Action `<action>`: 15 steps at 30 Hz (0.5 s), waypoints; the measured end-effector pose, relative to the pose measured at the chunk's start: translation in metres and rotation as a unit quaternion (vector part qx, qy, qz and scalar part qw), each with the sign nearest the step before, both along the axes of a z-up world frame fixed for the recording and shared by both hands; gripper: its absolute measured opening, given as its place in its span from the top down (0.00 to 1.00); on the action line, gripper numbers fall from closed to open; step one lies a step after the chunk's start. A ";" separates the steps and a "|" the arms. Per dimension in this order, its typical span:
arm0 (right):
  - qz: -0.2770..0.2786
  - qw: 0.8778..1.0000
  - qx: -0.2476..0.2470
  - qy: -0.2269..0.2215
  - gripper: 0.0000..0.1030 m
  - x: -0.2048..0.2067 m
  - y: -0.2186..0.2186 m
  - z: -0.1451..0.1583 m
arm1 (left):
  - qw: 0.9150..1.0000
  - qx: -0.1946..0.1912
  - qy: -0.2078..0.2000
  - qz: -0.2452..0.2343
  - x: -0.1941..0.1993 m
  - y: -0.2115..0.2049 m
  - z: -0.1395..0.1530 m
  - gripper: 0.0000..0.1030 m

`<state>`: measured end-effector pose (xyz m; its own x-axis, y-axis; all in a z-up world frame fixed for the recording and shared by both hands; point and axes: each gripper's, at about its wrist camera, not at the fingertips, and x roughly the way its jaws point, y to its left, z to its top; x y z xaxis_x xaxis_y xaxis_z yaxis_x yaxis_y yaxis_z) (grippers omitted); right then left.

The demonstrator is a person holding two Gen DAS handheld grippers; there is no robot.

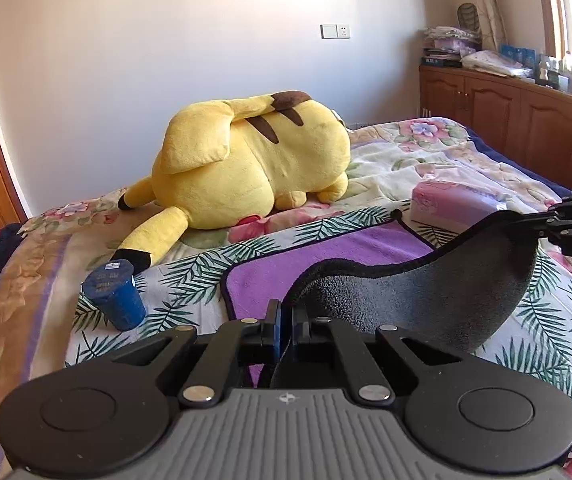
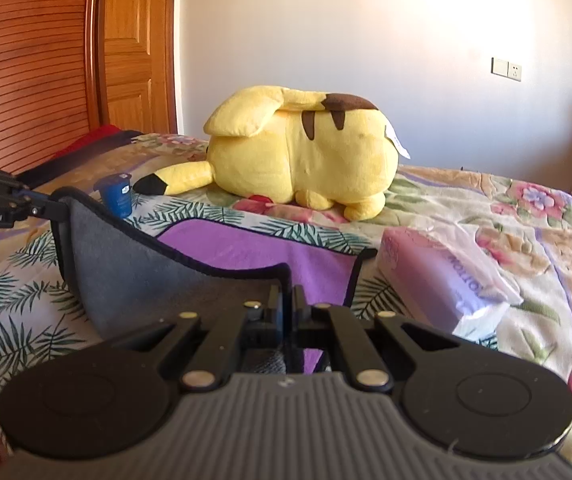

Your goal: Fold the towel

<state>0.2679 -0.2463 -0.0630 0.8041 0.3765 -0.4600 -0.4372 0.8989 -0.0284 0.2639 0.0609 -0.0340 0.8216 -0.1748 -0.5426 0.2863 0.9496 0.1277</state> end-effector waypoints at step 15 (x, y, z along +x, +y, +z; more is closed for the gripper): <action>0.005 0.999 -0.028 -0.043 0.96 0.034 0.010 0.013 | 0.999 0.022 -0.038 0.011 0.039 -0.005 0.009 1.00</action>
<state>0.3017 -0.2359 -0.0496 0.8378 0.3609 -0.4098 -0.4405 0.8901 -0.1166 0.3029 0.0558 -0.0249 0.8638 -0.1335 -0.4859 0.2536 0.9484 0.1903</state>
